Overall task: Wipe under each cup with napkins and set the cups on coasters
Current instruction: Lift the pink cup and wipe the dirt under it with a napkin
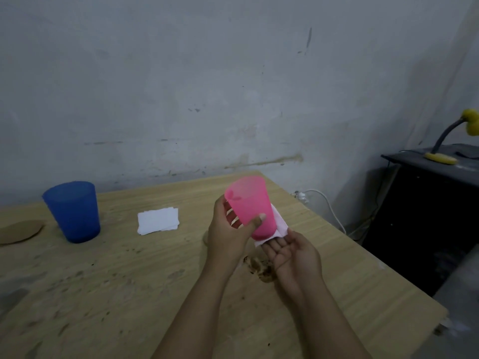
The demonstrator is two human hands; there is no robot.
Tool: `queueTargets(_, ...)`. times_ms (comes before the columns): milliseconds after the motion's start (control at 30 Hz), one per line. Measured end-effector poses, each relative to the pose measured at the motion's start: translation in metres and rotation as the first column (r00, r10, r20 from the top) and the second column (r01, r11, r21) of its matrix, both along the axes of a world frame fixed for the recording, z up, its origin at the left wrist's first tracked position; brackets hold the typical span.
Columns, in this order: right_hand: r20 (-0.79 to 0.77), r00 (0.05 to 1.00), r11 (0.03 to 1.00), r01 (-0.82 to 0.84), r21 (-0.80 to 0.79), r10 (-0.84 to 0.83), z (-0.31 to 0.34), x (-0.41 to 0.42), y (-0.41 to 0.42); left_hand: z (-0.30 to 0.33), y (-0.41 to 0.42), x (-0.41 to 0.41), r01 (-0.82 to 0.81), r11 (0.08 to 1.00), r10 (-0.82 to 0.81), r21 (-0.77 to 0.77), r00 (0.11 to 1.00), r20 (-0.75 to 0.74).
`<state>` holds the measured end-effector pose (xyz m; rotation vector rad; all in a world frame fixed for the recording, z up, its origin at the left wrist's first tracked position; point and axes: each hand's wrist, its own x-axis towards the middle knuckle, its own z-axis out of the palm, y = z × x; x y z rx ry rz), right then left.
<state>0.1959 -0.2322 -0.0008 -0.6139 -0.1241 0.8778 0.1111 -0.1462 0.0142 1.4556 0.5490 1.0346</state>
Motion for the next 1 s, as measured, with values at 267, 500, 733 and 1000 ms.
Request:
queueTargets(267,0.059,0.995,0.992,-0.084,0.096,0.078,-0.003,0.007,-0.003,-0.002,-0.002,0.003,-0.026,0.999,0.025,0.047,0.999,0.019)
queueTargets(500,0.027,1.000,0.999,0.012,0.033,-0.013,-0.004,0.007,0.000,0.006,-0.001,-0.002,-0.009,0.999,0.008,0.038,0.999,0.033)
queueTargets(733,0.065,0.997,0.998,-0.049,0.043,0.046,-0.001,0.001,-0.001,0.010,-0.007,0.000,0.039,0.998,-0.042,0.058,0.998,0.050)
queueTargets(1000,0.075,0.992,0.994,-0.101,0.039,0.098,0.000,-0.003,-0.003,0.011,-0.005,0.001,0.034,0.998,-0.041,0.058,0.993,0.113)
